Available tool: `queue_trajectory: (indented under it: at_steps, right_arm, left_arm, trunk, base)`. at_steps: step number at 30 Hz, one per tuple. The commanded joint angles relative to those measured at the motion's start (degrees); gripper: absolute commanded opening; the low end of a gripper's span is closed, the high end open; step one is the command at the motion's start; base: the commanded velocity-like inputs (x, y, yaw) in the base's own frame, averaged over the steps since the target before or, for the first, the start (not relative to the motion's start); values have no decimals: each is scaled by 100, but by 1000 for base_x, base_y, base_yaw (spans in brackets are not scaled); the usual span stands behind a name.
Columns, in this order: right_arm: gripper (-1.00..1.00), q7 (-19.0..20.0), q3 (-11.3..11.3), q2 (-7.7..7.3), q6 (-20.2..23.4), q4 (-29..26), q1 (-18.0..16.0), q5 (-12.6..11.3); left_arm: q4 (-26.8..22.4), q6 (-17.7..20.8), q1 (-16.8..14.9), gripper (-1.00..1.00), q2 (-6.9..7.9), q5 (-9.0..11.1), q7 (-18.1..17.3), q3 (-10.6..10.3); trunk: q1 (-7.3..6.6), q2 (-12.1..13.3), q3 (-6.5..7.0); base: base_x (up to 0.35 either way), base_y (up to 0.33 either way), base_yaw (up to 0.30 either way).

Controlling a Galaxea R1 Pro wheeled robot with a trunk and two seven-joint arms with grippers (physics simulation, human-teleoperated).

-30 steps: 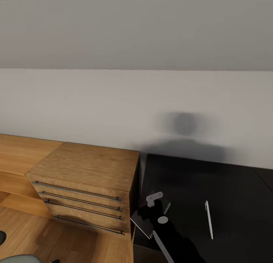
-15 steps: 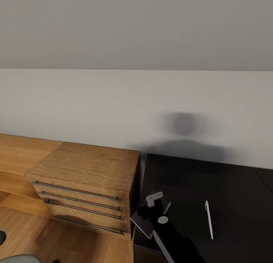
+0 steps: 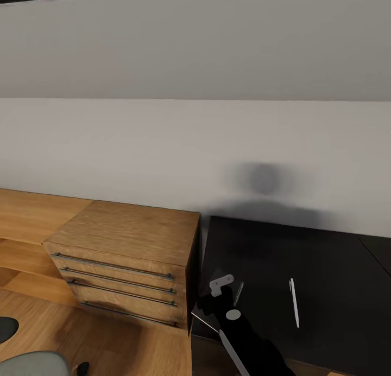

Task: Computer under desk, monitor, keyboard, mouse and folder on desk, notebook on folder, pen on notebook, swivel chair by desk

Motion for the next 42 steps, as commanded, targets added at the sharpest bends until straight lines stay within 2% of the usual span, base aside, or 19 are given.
queue_trajectory:
  at_steps: [1, 42]
  right_arm:
    - [100, -50, 17, -4, 22, 172, -3, -82]
    - [100, -48, 0, -22, 22, 204, -3, -82]
  left_arm:
    - [0, -11, -3, 100, -1, -62, 54, 13]
    - [0, -11, -2, 100, -1, -62, 54, 13]
  trunk:
    - [0, -3, -7]
    - [0, -3, -7]
  base:
    - [-11, 0, 0]
    - [-52, -35, 0]
